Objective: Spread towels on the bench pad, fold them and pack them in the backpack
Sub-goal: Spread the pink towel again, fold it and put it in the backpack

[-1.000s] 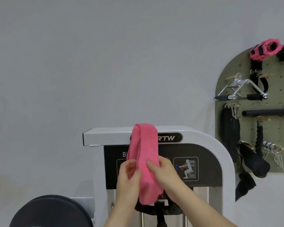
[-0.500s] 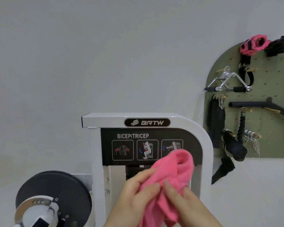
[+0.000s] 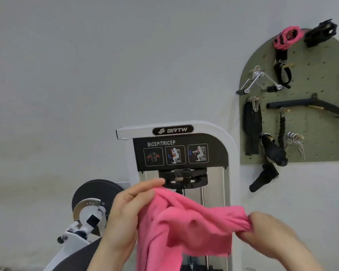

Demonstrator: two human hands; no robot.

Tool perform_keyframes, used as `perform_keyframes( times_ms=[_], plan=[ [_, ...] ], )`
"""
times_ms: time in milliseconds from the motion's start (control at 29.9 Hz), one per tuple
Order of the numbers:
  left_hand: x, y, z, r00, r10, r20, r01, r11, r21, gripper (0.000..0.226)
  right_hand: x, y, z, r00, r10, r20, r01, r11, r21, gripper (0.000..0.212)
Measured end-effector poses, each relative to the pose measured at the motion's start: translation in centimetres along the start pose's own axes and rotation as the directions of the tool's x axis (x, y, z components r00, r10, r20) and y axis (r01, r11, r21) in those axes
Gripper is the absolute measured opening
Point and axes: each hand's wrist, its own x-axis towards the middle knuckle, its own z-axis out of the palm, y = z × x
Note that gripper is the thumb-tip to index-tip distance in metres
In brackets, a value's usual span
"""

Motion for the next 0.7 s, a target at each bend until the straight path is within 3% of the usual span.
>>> perform_keyframes(
  times_ms=[33, 67, 134, 167, 201, 268, 335, 402, 502, 602, 669, 703],
  plan=[
    [-1.7, 0.7, 0.7, 0.996, 0.001, 0.085, -0.009, 0.995, 0.099, 0.027, -1.7, 1.3, -0.1, 0.999, 0.022, -0.032, -0.03, 0.957, -0.289, 0.037],
    [-3.5, 1.5, 1.6, 0.986, -0.012, 0.165, -0.021, 0.98, 0.198, 0.029, -3.4, 2.3, -0.2, 0.996, -0.043, -0.082, 0.013, 0.939, -0.343, 0.057],
    [-7.3, 2.5, 4.0, 0.944, -0.077, 0.321, -0.05, 0.928, 0.368, 0.031, -7.4, 3.0, -0.4, 0.95, -0.298, -0.093, 0.292, 0.954, -0.07, 0.08],
    [-9.2, 2.8, 5.4, 0.914, -0.119, 0.389, -0.068, 0.898, 0.434, 0.031, -9.6, 2.9, -0.7, 0.908, -0.412, -0.082, 0.42, 0.891, 0.174, 0.081],
    [-11.1, 2.9, 6.7, 0.89, -0.154, 0.429, -0.084, 0.869, 0.487, 0.031, -11.5, 2.8, -0.7, 0.874, -0.482, -0.055, 0.456, 0.777, 0.434, 0.08],
    [-14.8, 2.9, 8.7, 0.88, -0.176, 0.442, -0.106, 0.832, 0.544, 0.033, -14.3, 3.4, 0.7, 0.805, -0.589, 0.068, 0.316, 0.523, 0.792, 0.071],
    [-18.1, 3.1, 9.5, 0.919, -0.142, 0.369, -0.111, 0.803, 0.585, 0.038, -16.5, 4.3, 2.7, 0.794, -0.601, 0.091, 0.21, 0.413, 0.886, 0.042],
    [-21.1, 3.8, 9.1, 0.964, -0.086, 0.253, -0.092, 0.782, 0.617, 0.043, -18.6, 5.0, 4.0, 0.838, -0.542, 0.066, 0.192, 0.406, 0.893, 0.01],
    [-25.8, 5.2, 7.3, 0.987, -0.096, 0.127, 0.002, 0.805, 0.593, 0.053, -21.6, 5.4, 4.9, 0.831, -0.552, 0.071, 0.17, 0.373, 0.912, 0.012],
    [-31.1, 6.2, 6.1, 0.974, -0.193, 0.117, 0.118, 0.878, 0.463, 0.065, -25.5, 3.7, 5.8, 0.648, -0.733, 0.204, 0.228, 0.443, 0.867, 0.043],
    [-34.7, 6.4, 5.1, 0.979, -0.203, 0.036, 0.173, 0.904, 0.391, 0.06, -28.6, 1.8, 7.1, 0.498, -0.8, 0.334, 0.163, 0.464, 0.871, 0.041],
    [-36.5, 6.5, 4.4, 0.982, -0.186, -0.029, 0.183, 0.907, 0.379, 0.055, -30.0, 1.0, 7.9, 0.466, -0.795, 0.388, 0.11, 0.487, 0.866, 0.038]
  ],
)
